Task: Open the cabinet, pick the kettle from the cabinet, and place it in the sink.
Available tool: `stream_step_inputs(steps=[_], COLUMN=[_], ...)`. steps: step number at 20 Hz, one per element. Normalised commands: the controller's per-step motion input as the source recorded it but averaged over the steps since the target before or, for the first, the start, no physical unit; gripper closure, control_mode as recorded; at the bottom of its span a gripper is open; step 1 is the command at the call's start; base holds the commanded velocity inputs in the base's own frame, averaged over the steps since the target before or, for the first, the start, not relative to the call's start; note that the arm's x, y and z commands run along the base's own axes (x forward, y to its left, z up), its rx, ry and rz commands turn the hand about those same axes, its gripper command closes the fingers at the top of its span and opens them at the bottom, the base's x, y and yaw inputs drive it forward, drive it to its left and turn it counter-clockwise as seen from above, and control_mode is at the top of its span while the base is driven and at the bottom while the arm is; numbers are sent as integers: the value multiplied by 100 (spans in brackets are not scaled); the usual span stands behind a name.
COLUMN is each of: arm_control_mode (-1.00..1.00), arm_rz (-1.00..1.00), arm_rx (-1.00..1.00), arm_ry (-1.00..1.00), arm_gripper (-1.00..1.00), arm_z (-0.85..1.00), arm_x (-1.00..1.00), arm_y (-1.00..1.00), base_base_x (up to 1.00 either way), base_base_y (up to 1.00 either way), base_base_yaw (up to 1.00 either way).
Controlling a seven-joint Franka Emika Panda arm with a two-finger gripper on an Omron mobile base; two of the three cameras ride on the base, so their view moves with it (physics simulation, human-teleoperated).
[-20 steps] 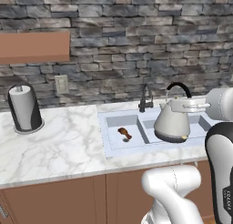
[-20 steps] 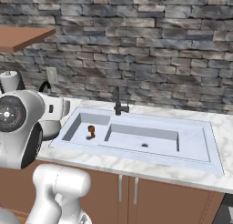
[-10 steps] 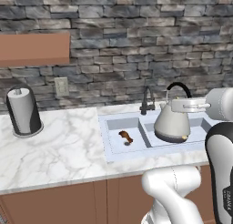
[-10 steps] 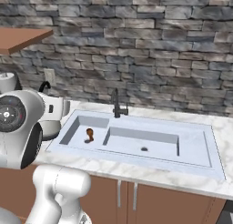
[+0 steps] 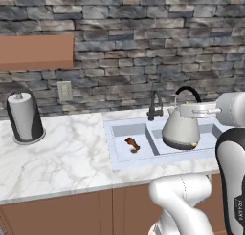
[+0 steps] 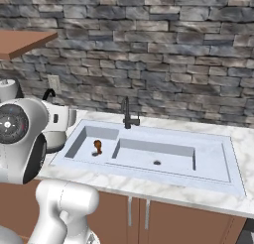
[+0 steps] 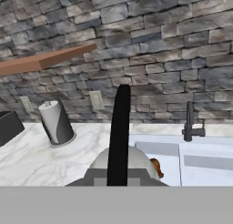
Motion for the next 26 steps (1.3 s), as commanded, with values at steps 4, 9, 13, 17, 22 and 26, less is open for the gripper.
stream_step_inputs(steps=[4,9,13,17,22,26], arm_control_mode=[100,100,100,-100,-100,-100], arm_rz=[0,0,0,0,0,0], arm_rx=[0,0,0,0,0,0], arm_ry=[0,0,0,0,0,0], arm_gripper=[100,100,100,100,100,100], arm_z=[0,0,0,0,0,0], arm_x=[0,0,0,0,0,0], arm_y=[0,0,0,0,0,0], base_base_x=[0,0,0,0,0,0], base_base_y=[0,0,0,0,0,0], base_base_yaw=[0,0,0,0,0,0])
